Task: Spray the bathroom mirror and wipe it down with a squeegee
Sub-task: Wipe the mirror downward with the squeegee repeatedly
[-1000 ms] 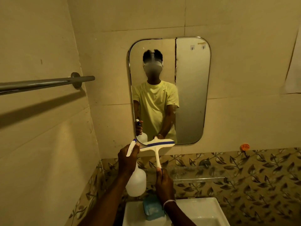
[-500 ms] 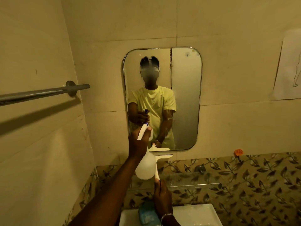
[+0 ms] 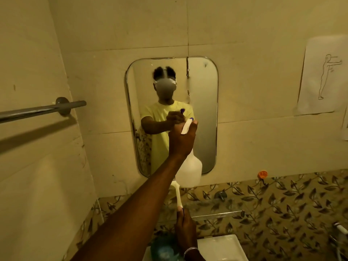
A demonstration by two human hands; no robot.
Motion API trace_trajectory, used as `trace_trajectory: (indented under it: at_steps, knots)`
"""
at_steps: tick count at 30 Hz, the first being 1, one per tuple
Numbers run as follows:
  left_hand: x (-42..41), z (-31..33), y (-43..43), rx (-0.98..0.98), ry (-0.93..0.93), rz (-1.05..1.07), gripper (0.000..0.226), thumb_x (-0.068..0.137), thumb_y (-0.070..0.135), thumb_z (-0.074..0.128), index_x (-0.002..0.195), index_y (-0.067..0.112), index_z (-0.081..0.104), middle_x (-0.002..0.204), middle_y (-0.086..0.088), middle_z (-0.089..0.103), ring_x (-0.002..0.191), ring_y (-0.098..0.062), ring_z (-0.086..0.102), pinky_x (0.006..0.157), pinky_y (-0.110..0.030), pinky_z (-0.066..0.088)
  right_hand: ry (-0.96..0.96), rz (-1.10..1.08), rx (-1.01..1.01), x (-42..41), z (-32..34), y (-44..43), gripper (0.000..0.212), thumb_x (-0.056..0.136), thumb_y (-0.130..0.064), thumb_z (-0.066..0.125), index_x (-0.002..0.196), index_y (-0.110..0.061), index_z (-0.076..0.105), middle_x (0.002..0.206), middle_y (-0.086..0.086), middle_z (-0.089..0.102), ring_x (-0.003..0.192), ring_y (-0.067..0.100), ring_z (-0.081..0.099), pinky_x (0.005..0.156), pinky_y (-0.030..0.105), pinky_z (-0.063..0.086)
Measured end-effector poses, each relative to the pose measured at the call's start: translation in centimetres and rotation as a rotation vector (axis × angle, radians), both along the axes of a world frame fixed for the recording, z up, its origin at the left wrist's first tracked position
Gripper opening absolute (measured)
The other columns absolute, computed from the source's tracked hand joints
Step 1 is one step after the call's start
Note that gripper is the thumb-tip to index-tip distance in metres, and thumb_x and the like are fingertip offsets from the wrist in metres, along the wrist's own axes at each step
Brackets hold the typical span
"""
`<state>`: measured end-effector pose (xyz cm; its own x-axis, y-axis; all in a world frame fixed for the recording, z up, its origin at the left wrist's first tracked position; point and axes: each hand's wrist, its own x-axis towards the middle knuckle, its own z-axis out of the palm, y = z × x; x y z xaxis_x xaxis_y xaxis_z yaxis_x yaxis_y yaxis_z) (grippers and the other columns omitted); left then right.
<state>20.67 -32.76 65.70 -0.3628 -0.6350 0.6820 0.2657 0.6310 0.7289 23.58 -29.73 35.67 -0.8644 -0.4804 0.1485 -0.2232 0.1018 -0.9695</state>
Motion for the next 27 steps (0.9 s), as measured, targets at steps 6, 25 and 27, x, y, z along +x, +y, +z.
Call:
trace_trajectory:
  at_steps: [6,25,27]
  knots:
    - [0.2,-6.2,1.2,0.115,-0.161,0.061,0.039,0.098,0.042,0.062,0.095,0.005,0.075,0.077,-0.01,0.074,0.071,-0.024,0.072,0.064,-0.032,0.059,-0.068,0.035,-0.043,-0.2,-0.6,1.6,0.021,0.109,-0.035,0.042,0.105,-0.028,0.062,0.077,0.01,0.071,0.069,0.02,0.07,0.065,0.03,0.058]
    - [4.9,-16.4,0.3,0.291,-0.38,-0.021,0.038,0.096,0.039,0.066,0.077,0.008,0.076,0.068,-0.012,0.074,0.066,-0.024,0.073,0.073,-0.046,0.062,-0.144,-0.219,-0.097,-1.4,-1.6,7.7,0.031,0.103,-0.045,0.04,0.087,-0.026,0.058,0.065,0.002,0.06,0.058,0.012,0.056,0.05,0.016,0.043]
    - [5.6,-17.1,-0.1,0.28,-0.363,-0.05,0.036,0.098,0.035,0.064,0.078,0.007,0.077,0.071,-0.01,0.076,0.069,-0.024,0.074,0.073,-0.042,0.061,-0.155,-0.282,-0.156,-2.3,-0.5,8.3,0.038,0.098,-0.055,0.037,0.09,-0.026,0.06,0.068,0.009,0.062,0.059,0.017,0.056,0.053,0.028,0.045]
